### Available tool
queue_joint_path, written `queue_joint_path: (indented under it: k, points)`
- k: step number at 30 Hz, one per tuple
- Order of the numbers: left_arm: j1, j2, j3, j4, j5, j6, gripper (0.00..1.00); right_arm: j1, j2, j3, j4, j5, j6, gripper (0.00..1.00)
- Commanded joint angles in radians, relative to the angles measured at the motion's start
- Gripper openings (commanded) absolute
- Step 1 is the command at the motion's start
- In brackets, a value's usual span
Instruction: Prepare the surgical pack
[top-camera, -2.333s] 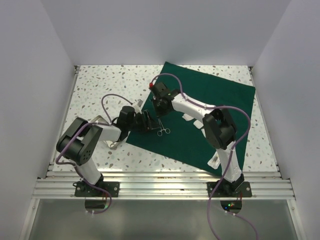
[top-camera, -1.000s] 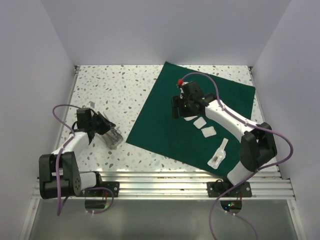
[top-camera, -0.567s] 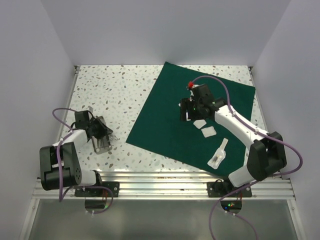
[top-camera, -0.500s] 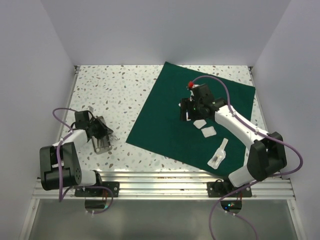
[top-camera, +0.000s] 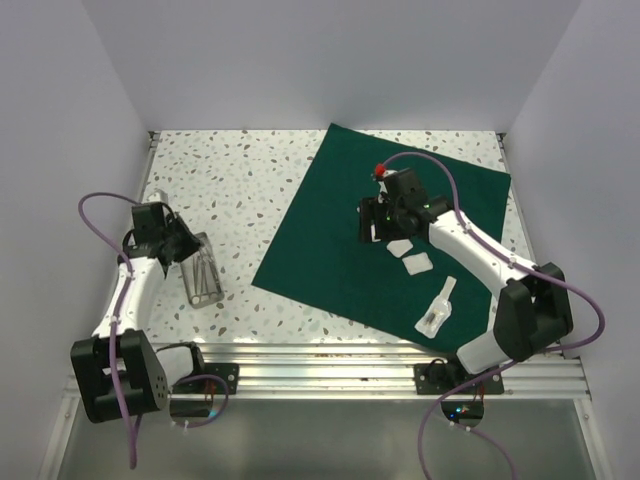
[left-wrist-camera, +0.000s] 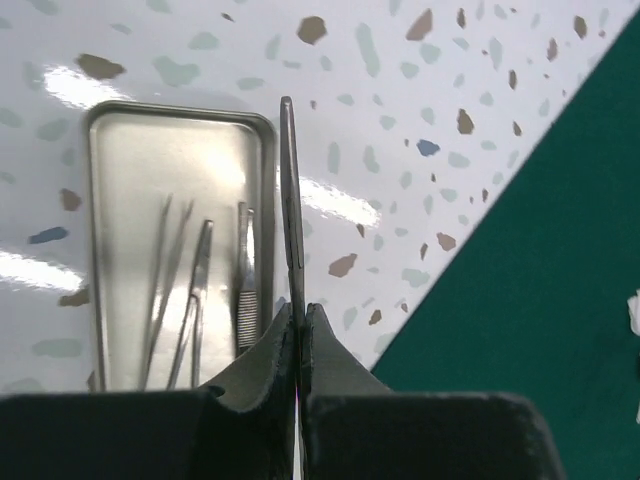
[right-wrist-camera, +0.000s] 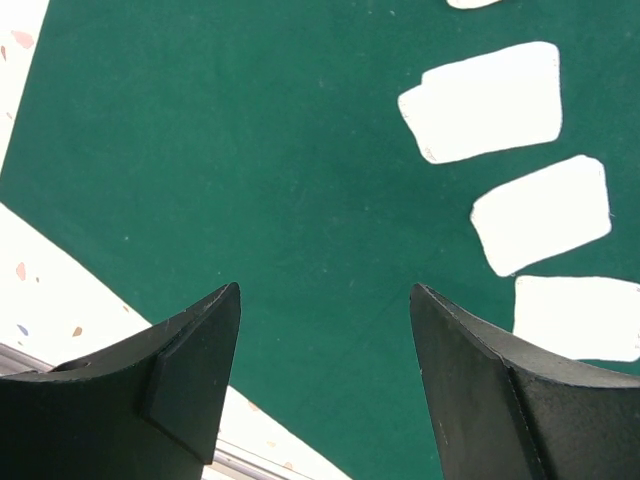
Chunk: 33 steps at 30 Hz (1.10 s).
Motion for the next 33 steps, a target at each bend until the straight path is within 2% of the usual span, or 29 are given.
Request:
queue_joint_path:
  k: [1, 7, 12, 18, 23, 26, 29, 30, 33]
  points:
    - [0.009, 0.001, 0.050, -0.147, -0.186, 0.005, 0.00, -0.004, 0.015, 0.005, 0.039, -0.034, -0.025, 0.72]
    - [0.007, 0.088, 0.088, -0.190, -0.167, 0.030, 0.00, -0.006, 0.004, -0.012, 0.053, -0.040, -0.033, 0.73]
    - [0.009, 0.188, 0.050, -0.112, 0.047, 0.057, 0.00, -0.004, -0.011, -0.038, 0.073, -0.043, -0.038, 0.73]
    - [0.009, 0.278, -0.004, 0.032, 0.214, 0.028, 0.00, -0.006, -0.013, -0.053, 0.087, -0.048, -0.034, 0.73]
    - [0.009, 0.323, 0.008, 0.097, 0.244, 0.010, 0.00, -0.006, -0.005, -0.067, 0.095, -0.055, -0.033, 0.73]
    - [0.007, 0.318, 0.028, 0.080, 0.232, 0.017, 0.00, -0.006, -0.001, -0.073, 0.101, -0.063, -0.027, 0.73]
    - [0.010, 0.312, 0.040, 0.052, 0.206, 0.025, 0.11, -0.006, -0.001, -0.075, 0.105, -0.071, -0.018, 0.73]
    - [0.010, 0.308, 0.030, 0.049, 0.188, 0.019, 0.24, -0.006, 0.001, -0.073, 0.105, -0.074, -0.015, 0.73]
    - [0.014, 0.289, 0.007, 0.034, 0.171, 0.007, 0.40, -0.006, 0.001, -0.063, 0.104, -0.091, -0.007, 0.73]
